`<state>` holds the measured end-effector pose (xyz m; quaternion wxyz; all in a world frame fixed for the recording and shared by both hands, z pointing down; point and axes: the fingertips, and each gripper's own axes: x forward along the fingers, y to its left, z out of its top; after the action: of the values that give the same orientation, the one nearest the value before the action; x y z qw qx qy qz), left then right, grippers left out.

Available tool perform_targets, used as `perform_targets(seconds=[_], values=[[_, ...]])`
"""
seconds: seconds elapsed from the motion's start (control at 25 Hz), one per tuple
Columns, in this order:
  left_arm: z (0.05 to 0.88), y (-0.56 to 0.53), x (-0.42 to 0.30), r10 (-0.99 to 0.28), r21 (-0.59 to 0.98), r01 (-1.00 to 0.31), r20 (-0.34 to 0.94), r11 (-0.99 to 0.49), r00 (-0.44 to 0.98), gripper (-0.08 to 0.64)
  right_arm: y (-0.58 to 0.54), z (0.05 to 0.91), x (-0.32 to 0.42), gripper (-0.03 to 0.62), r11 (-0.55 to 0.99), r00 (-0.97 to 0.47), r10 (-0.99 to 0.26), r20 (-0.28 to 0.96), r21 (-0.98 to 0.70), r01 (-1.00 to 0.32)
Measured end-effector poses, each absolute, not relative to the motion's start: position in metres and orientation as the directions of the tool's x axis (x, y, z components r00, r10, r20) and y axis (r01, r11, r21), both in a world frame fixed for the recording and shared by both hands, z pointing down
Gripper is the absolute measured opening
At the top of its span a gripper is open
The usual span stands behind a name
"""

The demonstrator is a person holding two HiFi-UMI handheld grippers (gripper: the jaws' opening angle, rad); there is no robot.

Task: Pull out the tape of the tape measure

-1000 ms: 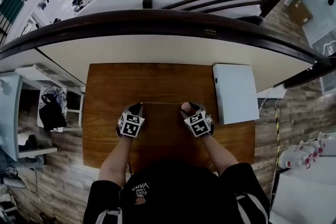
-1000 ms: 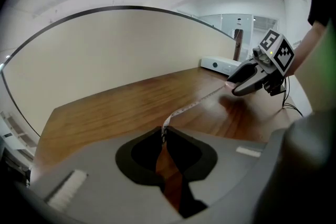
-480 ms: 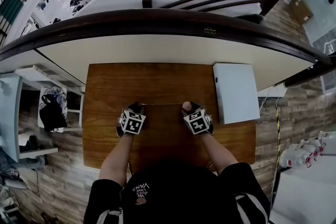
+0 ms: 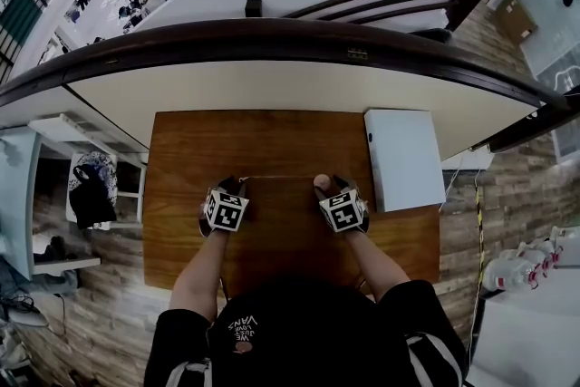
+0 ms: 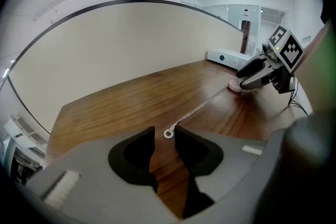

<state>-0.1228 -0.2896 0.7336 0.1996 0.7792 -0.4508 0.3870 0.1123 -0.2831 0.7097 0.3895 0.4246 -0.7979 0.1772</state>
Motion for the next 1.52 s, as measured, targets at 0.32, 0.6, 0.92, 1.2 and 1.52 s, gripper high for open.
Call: perform_targets(seconds=[0.32, 0.6, 0.92, 1.2, 1.52], values=[[0.710, -0.282, -0.117, -0.597, -0.037, -0.869, 0.742, -0.493, 0.307, 0.118, -0.271, 0.683, 0.117, 0.224, 0.503, -0.349, -0.606, 0.714, 0.005, -0.864], [0.672, -0.272, -0.109, -0.676, -0.023, -0.885, 0.654, -0.466, 0.339, 0.118, -0.252, 0.644, 0.115, 0.213, 0.451, -0.376, -0.682, 0.627, -0.044, -0.891], [0.623, -0.240, -0.096, -0.738, -0.009, -0.888, 0.561, -0.460, 0.376, 0.077, -0.225, 0.595, 0.108, 0.116, 0.461, -0.431, -0.742, 0.514, -0.075, -0.884], [0.590, -0.215, -0.087, -0.778, 0.026, -0.888, 0.470, -0.459, 0.416, 0.020, -0.202, 0.565, 0.100, 0.055, 0.508, -0.492, -0.750, 0.442, -0.091, -0.857], [0.562, -0.191, -0.069, -0.799, 0.028, -0.879, 0.405, -0.475, 0.445, 0.012, -0.185, 0.544, 0.105, 0.035, 0.530, -0.532, -0.749, 0.394, -0.126, -0.839]])
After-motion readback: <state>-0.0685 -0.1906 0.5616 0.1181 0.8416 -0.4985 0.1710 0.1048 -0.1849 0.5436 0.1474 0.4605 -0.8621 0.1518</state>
